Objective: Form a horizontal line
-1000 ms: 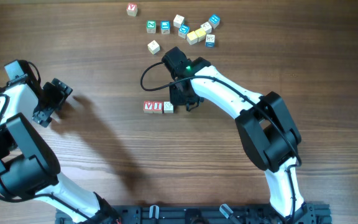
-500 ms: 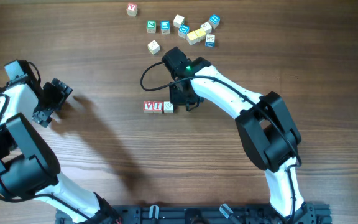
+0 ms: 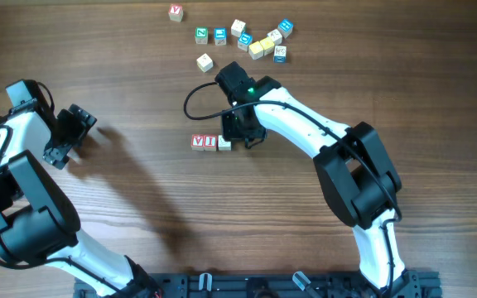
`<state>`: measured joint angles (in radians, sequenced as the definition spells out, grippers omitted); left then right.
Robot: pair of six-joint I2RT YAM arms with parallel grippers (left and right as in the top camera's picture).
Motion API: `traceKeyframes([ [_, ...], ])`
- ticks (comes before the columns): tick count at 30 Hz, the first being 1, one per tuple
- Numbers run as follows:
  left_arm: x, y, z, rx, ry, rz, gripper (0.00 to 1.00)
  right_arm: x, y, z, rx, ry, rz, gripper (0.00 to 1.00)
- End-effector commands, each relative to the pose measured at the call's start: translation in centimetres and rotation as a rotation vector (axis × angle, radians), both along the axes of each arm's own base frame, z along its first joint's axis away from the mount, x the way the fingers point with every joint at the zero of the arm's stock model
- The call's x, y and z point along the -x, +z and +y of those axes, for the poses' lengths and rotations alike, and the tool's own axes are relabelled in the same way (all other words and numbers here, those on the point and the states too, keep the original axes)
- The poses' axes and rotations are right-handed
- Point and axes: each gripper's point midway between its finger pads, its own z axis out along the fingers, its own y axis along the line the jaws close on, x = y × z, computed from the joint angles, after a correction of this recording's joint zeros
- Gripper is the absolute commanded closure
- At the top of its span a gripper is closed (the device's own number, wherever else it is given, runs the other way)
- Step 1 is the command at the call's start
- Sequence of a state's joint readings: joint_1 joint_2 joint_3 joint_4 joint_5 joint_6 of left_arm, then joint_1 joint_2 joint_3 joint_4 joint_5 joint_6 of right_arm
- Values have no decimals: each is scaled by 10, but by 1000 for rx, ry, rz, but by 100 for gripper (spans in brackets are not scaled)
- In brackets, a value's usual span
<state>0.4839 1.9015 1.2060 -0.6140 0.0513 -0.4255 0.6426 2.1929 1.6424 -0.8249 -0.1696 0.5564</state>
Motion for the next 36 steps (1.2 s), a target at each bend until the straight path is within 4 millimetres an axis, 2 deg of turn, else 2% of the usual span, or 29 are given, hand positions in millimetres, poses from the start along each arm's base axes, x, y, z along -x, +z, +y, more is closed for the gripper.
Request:
traceKeyframes([
  [1,2,-5,0,12,10,9,0,10,-3,7,-47,-10,65,94],
  [11,2,-5,0,12,10,9,0,17,-6,-2,-2,-73,108,96],
  [23,2,-5,0,12,10,9,0,25,-3,7,-57,-60,152,95],
  [36,2,-5,-1,12,10,9,0,24,-3,9,-63,-57,147,94],
])
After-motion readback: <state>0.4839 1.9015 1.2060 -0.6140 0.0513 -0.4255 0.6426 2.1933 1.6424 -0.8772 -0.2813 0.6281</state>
